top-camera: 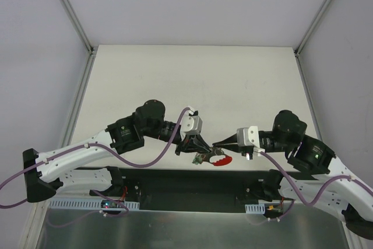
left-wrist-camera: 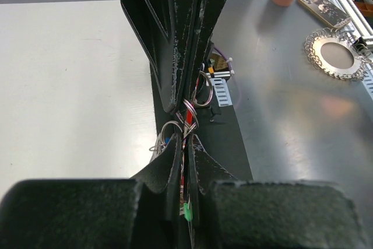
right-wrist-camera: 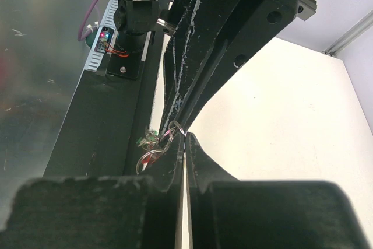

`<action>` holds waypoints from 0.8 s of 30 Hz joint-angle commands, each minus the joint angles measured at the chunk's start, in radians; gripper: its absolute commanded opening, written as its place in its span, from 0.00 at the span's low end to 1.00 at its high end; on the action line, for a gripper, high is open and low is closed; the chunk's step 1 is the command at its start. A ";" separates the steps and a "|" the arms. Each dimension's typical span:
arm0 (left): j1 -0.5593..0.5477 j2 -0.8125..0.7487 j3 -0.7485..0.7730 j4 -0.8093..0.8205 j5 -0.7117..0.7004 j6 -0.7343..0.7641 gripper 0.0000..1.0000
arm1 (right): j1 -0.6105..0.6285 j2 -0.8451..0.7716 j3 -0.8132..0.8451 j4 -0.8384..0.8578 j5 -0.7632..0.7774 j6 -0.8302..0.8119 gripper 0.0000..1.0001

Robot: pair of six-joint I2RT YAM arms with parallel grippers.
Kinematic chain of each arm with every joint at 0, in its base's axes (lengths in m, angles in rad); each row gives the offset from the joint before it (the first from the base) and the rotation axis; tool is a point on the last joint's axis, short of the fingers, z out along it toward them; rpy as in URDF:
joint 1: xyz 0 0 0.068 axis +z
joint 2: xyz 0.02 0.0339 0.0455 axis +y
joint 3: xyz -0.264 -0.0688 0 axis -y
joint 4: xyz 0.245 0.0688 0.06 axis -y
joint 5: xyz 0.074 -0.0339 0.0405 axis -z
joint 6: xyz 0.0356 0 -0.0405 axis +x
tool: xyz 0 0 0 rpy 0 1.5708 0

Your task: Remove the keys from the keyring

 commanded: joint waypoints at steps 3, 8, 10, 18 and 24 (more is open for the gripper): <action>-0.005 -0.018 0.021 -0.012 -0.053 -0.036 0.00 | -0.008 -0.005 0.041 0.062 0.013 0.000 0.01; -0.005 -0.028 0.022 -0.024 -0.062 -0.023 0.00 | -0.009 -0.007 0.018 0.060 -0.031 -0.021 0.01; -0.005 -0.039 0.026 -0.052 -0.068 -0.006 0.00 | -0.011 -0.002 0.018 0.045 -0.040 -0.035 0.01; -0.005 -0.074 0.040 -0.112 -0.061 0.042 0.00 | -0.026 -0.018 0.007 0.019 -0.060 -0.064 0.01; -0.005 -0.048 0.061 -0.141 0.010 0.071 0.00 | -0.034 -0.004 0.022 -0.006 -0.094 -0.073 0.01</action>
